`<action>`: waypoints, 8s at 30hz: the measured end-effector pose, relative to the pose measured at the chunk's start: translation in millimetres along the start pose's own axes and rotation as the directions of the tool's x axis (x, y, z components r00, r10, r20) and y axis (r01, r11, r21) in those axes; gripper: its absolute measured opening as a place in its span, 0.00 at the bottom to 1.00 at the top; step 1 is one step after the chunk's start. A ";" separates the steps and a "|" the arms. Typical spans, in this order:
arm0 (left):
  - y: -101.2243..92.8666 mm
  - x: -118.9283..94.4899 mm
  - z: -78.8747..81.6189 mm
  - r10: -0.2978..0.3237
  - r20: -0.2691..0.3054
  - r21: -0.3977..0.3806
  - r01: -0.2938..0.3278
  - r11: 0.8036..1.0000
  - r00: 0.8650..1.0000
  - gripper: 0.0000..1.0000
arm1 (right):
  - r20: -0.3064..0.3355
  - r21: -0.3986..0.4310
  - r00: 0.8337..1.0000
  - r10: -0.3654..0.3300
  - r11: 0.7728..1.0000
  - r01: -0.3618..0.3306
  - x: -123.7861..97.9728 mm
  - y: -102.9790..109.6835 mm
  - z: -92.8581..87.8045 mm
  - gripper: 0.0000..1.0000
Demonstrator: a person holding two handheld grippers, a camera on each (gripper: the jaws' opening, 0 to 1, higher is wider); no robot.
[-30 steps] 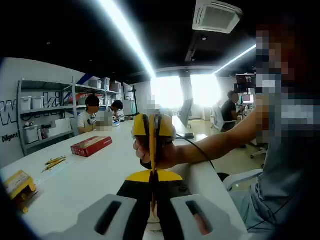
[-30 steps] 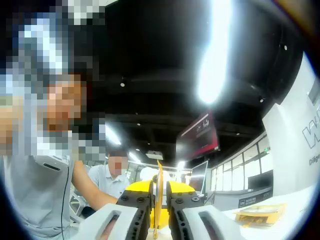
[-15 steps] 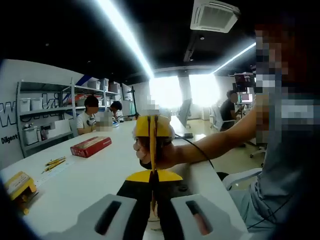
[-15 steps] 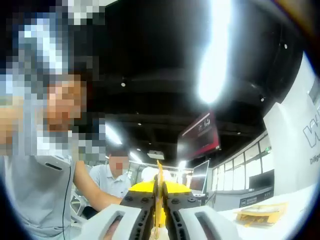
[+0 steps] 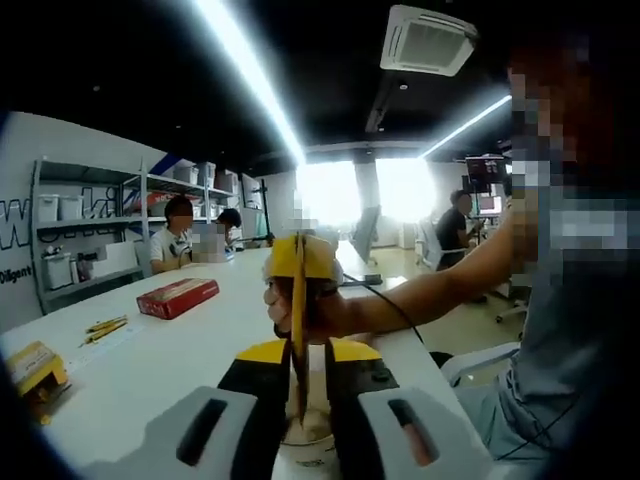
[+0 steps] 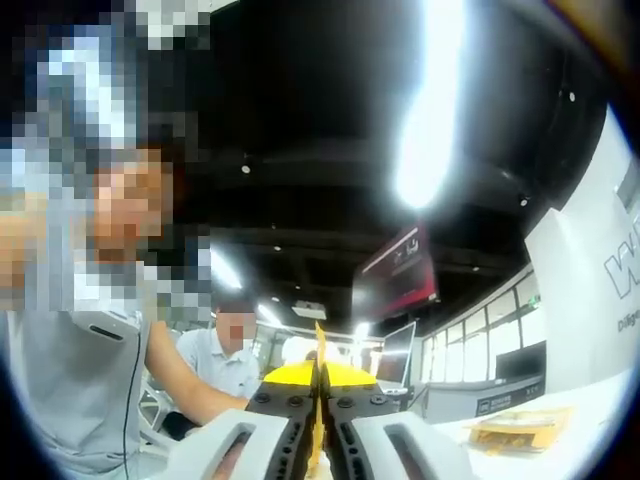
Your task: Tear open the coffee pouch, take out the coffee, and pour the coffee from the pouch into the cup
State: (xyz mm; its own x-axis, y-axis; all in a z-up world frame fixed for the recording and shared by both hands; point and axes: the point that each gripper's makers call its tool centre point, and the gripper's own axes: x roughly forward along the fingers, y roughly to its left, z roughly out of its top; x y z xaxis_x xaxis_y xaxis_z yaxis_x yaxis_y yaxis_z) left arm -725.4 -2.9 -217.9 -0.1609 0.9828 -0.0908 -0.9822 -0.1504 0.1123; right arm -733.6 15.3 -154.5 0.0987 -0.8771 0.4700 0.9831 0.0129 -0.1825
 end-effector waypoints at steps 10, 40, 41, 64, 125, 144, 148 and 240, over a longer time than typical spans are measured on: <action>2.3 -1.7 0.5 0.019 -0.013 0.007 -0.018 1.000 1.000 0.04 | 0.006 -0.004 1.000 0.011 1.000 -0.011 2.9 3.7 -0.2 0.12; 0.3 -1.6 -0.9 0.012 -0.009 0.014 -0.012 1.000 1.000 0.06 | 0.012 -0.017 1.000 0.007 1.000 -0.007 -1.6 -1.0 3.5 0.03; 1.0 -1.7 -0.9 0.018 -0.011 0.023 -0.018 1.000 1.000 0.06 | 0.014 -0.018 1.000 0.008 1.000 -0.008 -1.4 -0.9 3.6 0.04; -0.2 0.7 -2.8 0.005 -0.006 -0.021 -0.005 1.000 1.000 0.13 | -0.011 -0.053 1.000 -0.010 0.999 0.010 2.2 0.2 0.9 0.03; -0.4 -2.1 4.8 0.024 0.029 0.019 -0.025 1.000 0.999 0.11 | -0.023 -0.028 1.000 -0.008 1.000 0.008 -3.9 -1.0 -3.6 0.03; 2.5 -2.3 2.8 0.028 0.030 -0.019 -0.027 0.999 0.999 0.05 | -0.016 -0.004 1.000 -0.020 1.000 0.020 -2.8 0.2 -3.8 0.04; 1.8 0.5 4.4 0.019 0.051 -0.026 -0.018 0.999 0.998 0.22 | -0.007 -0.022 1.000 -0.024 0.999 0.024 -3.5 1.4 -1.6 0.03; 26.5 -25.4 14.5 0.175 0.300 0.062 -0.202 0.977 0.938 0.30 | -0.182 0.013 0.983 -0.034 0.999 0.037 7.3 -2.2 11.1 0.02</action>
State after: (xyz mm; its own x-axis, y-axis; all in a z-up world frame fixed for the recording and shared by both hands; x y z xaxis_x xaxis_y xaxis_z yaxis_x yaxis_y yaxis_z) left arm -745.9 -30.2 -198.3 -0.2939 0.9273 0.2317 -0.9214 -0.3394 0.1894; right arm -733.3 14.2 -141.1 0.0356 -0.9497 0.3110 0.9880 -0.0133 -0.1538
